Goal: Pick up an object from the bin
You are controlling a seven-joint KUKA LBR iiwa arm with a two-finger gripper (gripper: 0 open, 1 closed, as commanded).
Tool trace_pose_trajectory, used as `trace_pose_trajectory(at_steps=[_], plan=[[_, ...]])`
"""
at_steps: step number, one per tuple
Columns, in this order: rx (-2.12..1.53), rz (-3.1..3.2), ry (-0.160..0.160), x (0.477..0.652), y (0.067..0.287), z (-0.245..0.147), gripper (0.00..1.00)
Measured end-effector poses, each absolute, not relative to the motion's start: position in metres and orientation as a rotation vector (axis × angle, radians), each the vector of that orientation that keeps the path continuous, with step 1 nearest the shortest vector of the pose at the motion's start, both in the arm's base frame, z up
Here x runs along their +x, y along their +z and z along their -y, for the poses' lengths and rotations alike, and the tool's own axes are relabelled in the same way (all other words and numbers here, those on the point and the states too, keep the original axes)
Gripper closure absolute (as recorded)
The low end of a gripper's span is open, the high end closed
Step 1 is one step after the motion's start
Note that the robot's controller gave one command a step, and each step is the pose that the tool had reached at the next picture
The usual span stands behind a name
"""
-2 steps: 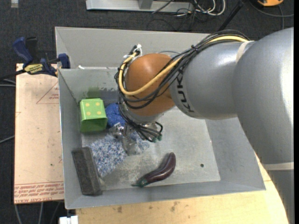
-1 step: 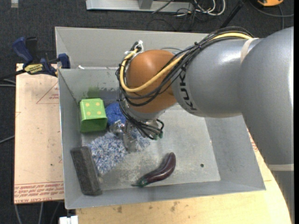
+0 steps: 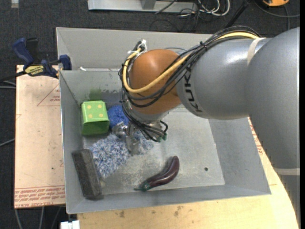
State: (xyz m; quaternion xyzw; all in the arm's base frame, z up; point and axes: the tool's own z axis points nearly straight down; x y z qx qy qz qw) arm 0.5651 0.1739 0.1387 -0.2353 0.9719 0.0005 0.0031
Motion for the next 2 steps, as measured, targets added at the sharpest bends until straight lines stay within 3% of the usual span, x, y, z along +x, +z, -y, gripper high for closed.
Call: trace_pose_trajectory(at_steps=[2], plan=[[-0.737, -3.052, 0.001, 0.5646, 0.1447, -0.1740, 1.00]])
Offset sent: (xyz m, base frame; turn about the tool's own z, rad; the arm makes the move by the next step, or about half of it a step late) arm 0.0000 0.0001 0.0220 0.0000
